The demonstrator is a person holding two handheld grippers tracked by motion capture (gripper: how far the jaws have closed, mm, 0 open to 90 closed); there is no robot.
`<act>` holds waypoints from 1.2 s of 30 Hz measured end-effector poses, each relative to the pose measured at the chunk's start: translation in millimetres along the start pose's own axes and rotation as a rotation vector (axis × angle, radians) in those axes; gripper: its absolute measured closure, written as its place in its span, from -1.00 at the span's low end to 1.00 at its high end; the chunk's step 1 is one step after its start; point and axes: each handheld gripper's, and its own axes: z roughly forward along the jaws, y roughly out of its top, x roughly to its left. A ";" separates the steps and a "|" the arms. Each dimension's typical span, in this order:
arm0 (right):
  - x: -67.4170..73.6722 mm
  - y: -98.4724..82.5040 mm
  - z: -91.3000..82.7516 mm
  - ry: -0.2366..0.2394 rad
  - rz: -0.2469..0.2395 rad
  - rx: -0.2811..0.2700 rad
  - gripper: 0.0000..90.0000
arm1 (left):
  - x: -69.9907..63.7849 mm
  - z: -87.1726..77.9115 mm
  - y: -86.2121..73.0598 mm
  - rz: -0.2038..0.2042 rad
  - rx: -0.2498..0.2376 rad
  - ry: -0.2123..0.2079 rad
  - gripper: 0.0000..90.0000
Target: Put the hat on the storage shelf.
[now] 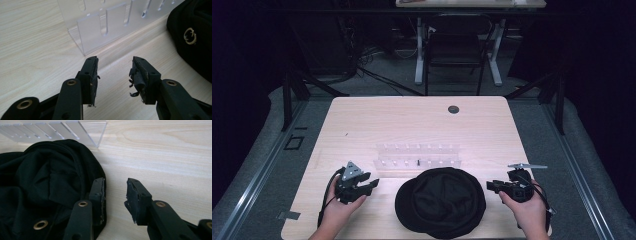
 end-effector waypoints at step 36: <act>12.2 25.1 38.7 0.027 0.042 0.386 0.66 | -5.7 1.7 1.6 0.029 0.003 -0.017 0.24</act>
